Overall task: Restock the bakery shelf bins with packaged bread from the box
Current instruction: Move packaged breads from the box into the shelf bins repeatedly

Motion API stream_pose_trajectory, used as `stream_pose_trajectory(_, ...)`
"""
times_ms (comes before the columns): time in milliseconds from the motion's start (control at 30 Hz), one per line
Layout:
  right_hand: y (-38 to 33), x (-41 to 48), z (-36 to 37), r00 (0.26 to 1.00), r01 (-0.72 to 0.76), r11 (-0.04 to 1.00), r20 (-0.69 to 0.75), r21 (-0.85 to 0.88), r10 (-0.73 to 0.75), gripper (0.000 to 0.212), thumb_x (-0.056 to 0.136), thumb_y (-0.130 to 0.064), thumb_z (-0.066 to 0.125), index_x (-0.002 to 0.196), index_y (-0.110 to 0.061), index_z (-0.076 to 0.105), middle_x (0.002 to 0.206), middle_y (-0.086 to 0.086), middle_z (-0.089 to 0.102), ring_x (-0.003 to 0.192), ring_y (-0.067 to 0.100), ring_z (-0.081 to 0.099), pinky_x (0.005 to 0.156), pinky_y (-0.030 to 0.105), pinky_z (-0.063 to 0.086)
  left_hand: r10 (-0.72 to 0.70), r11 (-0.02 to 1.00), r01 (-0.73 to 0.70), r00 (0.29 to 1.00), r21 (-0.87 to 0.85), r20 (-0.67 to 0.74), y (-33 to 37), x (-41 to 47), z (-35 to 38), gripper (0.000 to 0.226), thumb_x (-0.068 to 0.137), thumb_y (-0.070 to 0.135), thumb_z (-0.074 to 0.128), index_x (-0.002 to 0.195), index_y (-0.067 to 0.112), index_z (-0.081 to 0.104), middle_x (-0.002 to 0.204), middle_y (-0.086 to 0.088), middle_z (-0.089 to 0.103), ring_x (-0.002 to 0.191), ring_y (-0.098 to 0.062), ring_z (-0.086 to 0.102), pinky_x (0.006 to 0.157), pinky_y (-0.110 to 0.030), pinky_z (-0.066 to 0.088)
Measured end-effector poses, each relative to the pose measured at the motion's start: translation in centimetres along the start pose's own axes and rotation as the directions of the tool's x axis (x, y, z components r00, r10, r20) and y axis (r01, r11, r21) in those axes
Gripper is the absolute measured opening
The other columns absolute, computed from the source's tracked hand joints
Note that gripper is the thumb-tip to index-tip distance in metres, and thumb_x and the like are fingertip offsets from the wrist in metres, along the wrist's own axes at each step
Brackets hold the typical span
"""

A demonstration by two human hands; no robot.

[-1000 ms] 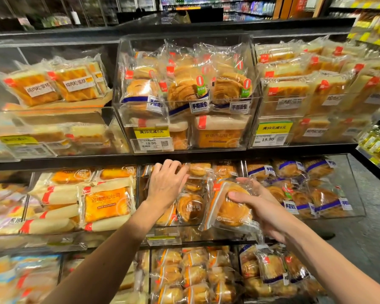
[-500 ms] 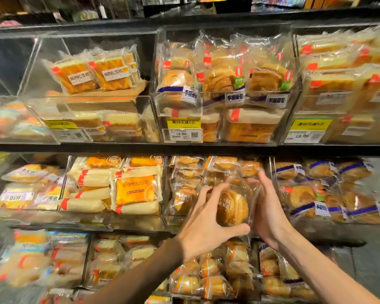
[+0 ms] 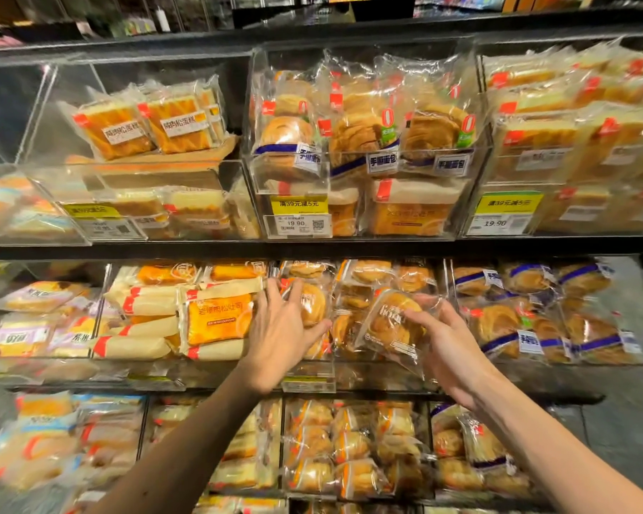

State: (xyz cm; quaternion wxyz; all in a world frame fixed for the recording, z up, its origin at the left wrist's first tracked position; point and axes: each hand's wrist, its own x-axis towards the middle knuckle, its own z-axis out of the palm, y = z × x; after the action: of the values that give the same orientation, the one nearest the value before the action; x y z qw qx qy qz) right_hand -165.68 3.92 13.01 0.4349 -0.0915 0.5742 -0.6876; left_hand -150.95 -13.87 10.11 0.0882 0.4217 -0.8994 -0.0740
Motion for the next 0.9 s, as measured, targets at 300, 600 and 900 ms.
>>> stream_pose_trajectory(300,-0.3,-0.3,-0.4,1.0,-0.013,0.999,-0.018,-0.036,0.012,0.03,0.095,-0.015,0.063,0.118,-0.012,0.043,0.111,0.013,0.068,0.077,0.019,0.076,0.06,0.04,0.061,0.05,0.912,-0.083,0.994,0.402,0.093,-0.1,1.2,0.4,0.098,0.082,0.087,0.008,0.155,0.023,0.027,0.144,-0.011,0.047,0.133,-0.03,0.037,0.102,-0.045,0.033)
stream_pose_trajectory(600,-0.1,-0.3,-0.7,1.0,0.001,1.0,-0.029,0.001,-0.001,0.028,0.095,-0.017,0.065,0.107,-0.013,0.041,0.112,0.02,0.066,0.08,0.022,0.076,0.062,0.042,0.062,0.28,0.955,-0.29,0.949,-0.052,-0.146,-0.7,-1.2,0.3,0.09,0.083,0.087,0.019,0.153,0.031,0.025,0.147,0.0,0.04,0.129,-0.016,0.042,0.104,-0.042,0.04)
stream_pose_trajectory(900,-0.9,0.6,1.5,0.991,-0.032,0.999,0.126,-0.042,0.037,0.032,0.099,-0.024,0.059,0.125,-0.005,0.06,0.112,0.013,0.073,0.097,0.023,0.073,0.085,0.04,0.059,0.414,0.766,-0.456,0.889,-0.452,-0.195,3.0,-2.5,1.0,0.059,0.092,0.047,0.061,0.146,0.03,0.045,0.147,-0.004,0.042,0.128,-0.018,0.048,0.105,-0.037,0.043)
